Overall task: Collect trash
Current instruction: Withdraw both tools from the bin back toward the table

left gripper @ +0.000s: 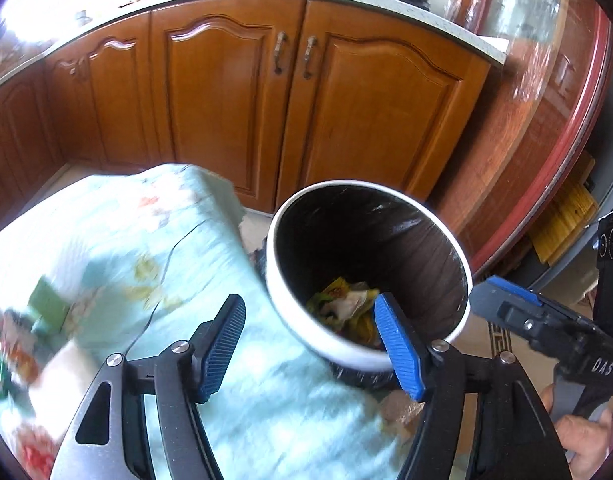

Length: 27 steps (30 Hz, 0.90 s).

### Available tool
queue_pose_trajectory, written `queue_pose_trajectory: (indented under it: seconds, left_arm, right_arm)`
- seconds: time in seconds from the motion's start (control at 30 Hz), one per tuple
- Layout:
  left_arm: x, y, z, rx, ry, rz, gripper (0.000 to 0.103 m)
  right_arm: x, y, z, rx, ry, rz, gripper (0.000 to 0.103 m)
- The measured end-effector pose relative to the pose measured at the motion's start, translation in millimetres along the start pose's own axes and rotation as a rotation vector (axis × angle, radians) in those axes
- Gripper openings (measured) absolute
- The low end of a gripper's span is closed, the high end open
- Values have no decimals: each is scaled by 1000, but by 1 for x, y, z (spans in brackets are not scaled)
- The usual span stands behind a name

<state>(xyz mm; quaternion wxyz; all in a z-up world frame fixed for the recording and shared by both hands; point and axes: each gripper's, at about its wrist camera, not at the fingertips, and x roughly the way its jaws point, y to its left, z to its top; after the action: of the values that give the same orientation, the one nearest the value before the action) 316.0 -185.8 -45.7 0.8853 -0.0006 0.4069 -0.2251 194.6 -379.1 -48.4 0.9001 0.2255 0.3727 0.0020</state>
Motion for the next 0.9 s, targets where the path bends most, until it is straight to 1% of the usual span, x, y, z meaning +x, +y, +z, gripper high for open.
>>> queue_pose_trajectory:
  seconds: [0.17,0.43,0.7,0.9]
  left_arm:
    - [-23,23,-31,-56,-10,24,68]
    - [-80,56,-73,-138,-43,70,68]
    - [-124,87,-104,-207,-76,107,68]
    - [-155,106,-126,-259,-111,150,68]
  right_arm:
    - [-2,19,-15,-16,4,25,93]
    - [1,54,-40,-39,33,74,93]
    - [15,93,-63,-86,82,115,93]
    - [27,118,-78,-119,116,139,93]
